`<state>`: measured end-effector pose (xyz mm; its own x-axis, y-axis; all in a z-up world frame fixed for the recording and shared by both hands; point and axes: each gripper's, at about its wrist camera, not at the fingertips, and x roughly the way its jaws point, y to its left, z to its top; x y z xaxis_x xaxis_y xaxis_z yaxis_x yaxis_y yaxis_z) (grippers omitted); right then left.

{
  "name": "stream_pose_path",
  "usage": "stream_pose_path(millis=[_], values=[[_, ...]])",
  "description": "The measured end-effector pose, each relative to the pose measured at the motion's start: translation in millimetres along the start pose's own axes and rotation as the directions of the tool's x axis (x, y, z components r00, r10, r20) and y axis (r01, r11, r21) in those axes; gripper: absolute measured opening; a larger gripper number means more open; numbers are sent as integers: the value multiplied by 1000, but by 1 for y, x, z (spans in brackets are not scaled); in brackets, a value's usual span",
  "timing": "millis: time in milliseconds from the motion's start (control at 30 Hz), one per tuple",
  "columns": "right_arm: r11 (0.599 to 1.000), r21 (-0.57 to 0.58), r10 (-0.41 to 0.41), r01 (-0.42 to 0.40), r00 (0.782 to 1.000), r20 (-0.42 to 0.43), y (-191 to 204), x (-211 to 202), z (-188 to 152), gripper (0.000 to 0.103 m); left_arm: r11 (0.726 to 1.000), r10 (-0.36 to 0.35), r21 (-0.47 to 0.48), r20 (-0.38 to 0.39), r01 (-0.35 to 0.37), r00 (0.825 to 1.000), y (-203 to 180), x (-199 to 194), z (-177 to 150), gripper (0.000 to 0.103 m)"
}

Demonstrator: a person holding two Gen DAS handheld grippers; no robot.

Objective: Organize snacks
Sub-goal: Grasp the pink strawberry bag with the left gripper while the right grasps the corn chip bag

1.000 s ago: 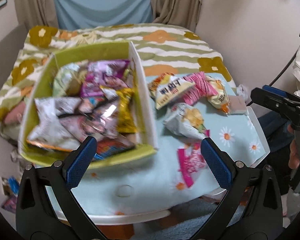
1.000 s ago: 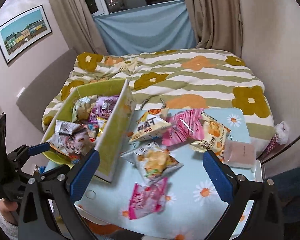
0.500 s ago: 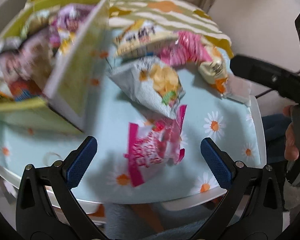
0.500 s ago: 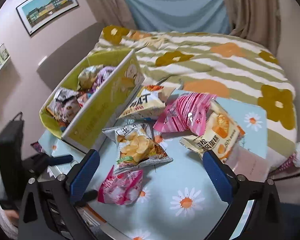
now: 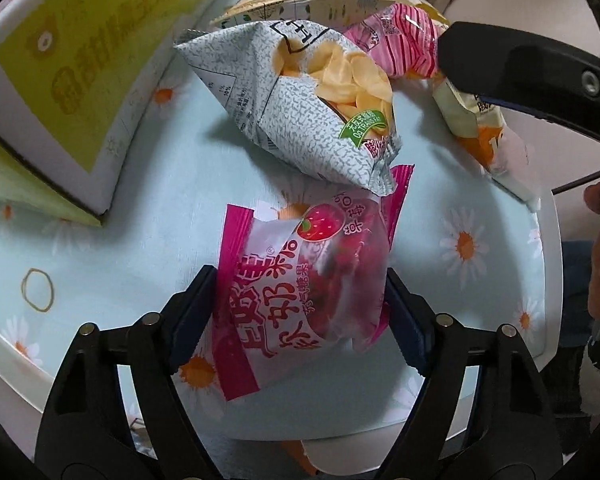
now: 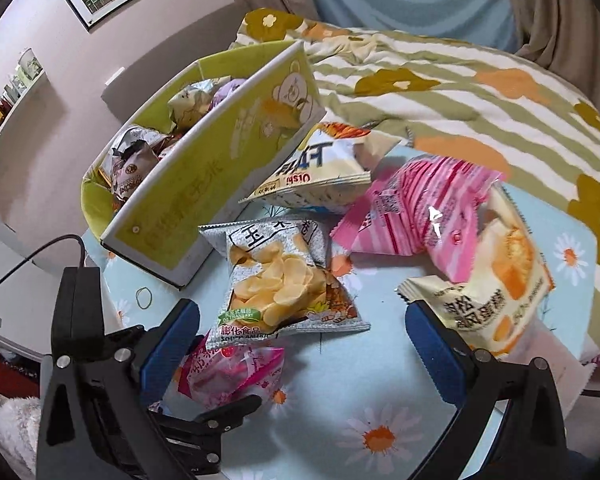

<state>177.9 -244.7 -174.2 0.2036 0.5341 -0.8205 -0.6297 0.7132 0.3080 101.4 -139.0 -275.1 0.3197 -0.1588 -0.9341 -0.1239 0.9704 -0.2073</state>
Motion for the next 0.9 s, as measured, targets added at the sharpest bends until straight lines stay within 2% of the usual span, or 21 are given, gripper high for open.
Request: stream_pose_path(millis=[67, 167, 600, 900], values=[[1000, 2, 12, -12, 1000, -9, 0, 4, 0, 103, 1000, 10, 10, -1, -10, 1000, -1, 1, -1, 71], [1000, -10, 20, -20, 1000, -22, 3, 10, 3, 103, 1000, 9, 3, 0, -9, 1000, 6, -3, -2, 68], [996, -80, 30, -36, 997, -71, 27, 42, 22, 103, 995, 91, -48, 7, -91, 996, 44, -20, -11, 66], [995, -93, 18, -29, 994, -111, 36, 71, 31, 103, 989, 114, -98, 13, -112, 993, 82, -21, -14, 66]])
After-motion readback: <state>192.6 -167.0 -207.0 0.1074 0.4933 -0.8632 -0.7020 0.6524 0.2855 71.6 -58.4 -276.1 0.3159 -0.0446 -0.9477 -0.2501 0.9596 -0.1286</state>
